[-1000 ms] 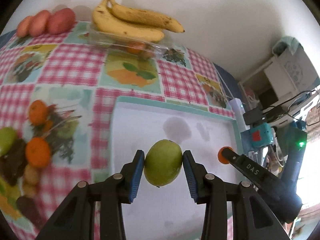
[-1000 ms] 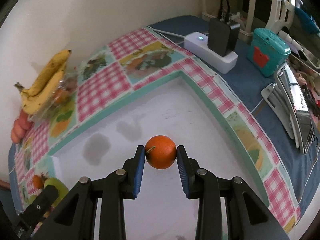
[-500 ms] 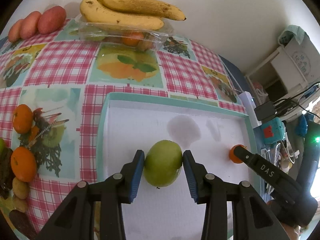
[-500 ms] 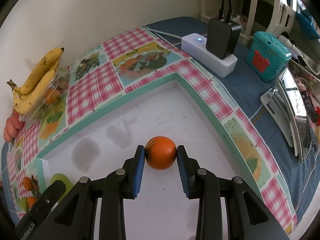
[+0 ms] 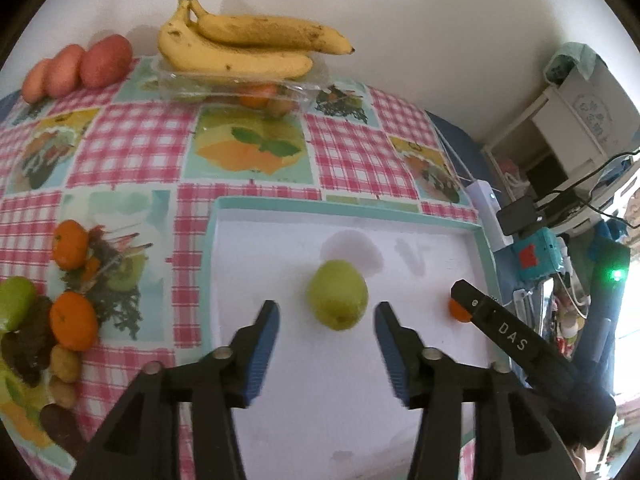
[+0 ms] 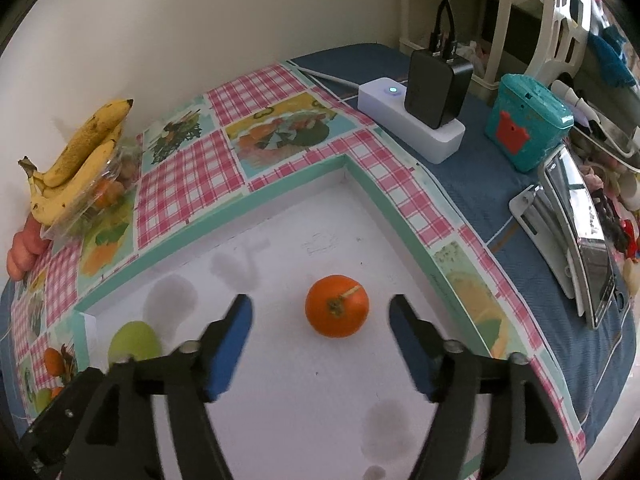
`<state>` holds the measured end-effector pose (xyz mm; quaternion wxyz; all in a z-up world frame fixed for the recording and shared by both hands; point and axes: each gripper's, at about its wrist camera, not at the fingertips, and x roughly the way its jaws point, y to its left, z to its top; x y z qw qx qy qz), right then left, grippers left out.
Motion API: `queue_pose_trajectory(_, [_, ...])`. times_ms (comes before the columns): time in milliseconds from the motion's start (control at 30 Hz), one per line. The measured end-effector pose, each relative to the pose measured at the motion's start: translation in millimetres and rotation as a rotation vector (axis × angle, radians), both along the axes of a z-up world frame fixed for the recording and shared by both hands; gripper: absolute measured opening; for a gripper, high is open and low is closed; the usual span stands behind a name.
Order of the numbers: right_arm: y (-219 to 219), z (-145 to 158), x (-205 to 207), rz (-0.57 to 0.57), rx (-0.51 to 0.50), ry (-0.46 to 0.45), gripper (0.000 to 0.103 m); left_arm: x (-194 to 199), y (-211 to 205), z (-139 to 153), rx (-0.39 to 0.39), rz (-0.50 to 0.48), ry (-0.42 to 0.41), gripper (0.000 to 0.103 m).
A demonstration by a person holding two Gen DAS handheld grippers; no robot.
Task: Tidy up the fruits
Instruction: 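Lower both fruits into the white tray and open both tools, then move both tools back to the fruit cluster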
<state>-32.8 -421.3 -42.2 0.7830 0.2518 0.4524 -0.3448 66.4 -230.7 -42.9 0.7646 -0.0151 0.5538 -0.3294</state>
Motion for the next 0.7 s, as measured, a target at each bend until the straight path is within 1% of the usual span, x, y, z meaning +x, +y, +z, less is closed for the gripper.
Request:
queue_pose_trajectory(67, [2, 0, 1, 0.011, -0.003, 0.004, 0.074, 1, 5, 5, 0.031, 0.022, -0.031, 0.063])
queue_pose_trajectory(100, [3, -1, 1, 0.016, -0.004, 0.007, 0.075, 3, 7, 8, 0.057, 0.038, -0.055, 0.067])
queue_pose_trajectory(133, [3, -2, 0, 0.018, -0.005, 0.009, 0.079, 4, 9, 9, 0.074, 0.05, -0.068, 0.07])
queue_pose_trajectory(200, [4, -3, 1, 0.019, -0.007, 0.016, 0.087, 9, 17, 10, 0.114, 0.089, -0.094, 0.08])
queue_pose_trajectory(233, [4, -4, 0, 0.019, -0.005, 0.017, 0.087, 12, 22, 10, 0.137, 0.113, -0.107, 0.082])
queue_pose_trajectory(300, [4, -5, 0, 0.02, 0.002, 0.021, 0.087, 17, 29, 7, 0.171, 0.144, -0.122, 0.092])
queue_pose_trajectory(400, [5, -5, 0, 0.025, 0.003, 0.022, 0.089, 25, 40, 2, 0.217, 0.185, -0.145, 0.102])
queue_pose_trajectory(433, [5, -5, 0, 0.026, 0.002, 0.021, 0.095, 26, 42, 1, 0.225, 0.193, -0.155, 0.103])
queue_pose_trajectory(467, [6, -5, 1, 0.025, 0.002, 0.021, 0.096, 26, 44, 1, 0.232, 0.197, -0.167, 0.103])
queue_pose_trajectory(533, [7, -2, 1, 0.026, 0.003, 0.015, 0.096, 27, 46, 2, 0.252, 0.201, -0.2, 0.103])
queue_pose_trajectory(600, [10, 1, 0, 0.03, 0.003, 0.004, 0.096, 27, 48, 2, 0.262, 0.2, -0.215, 0.103])
queue_pose_trajectory(700, [15, 5, -1, 0.038, 0.007, -0.012, 0.096, 27, 51, 2, 0.252, 0.202, -0.229, 0.103])
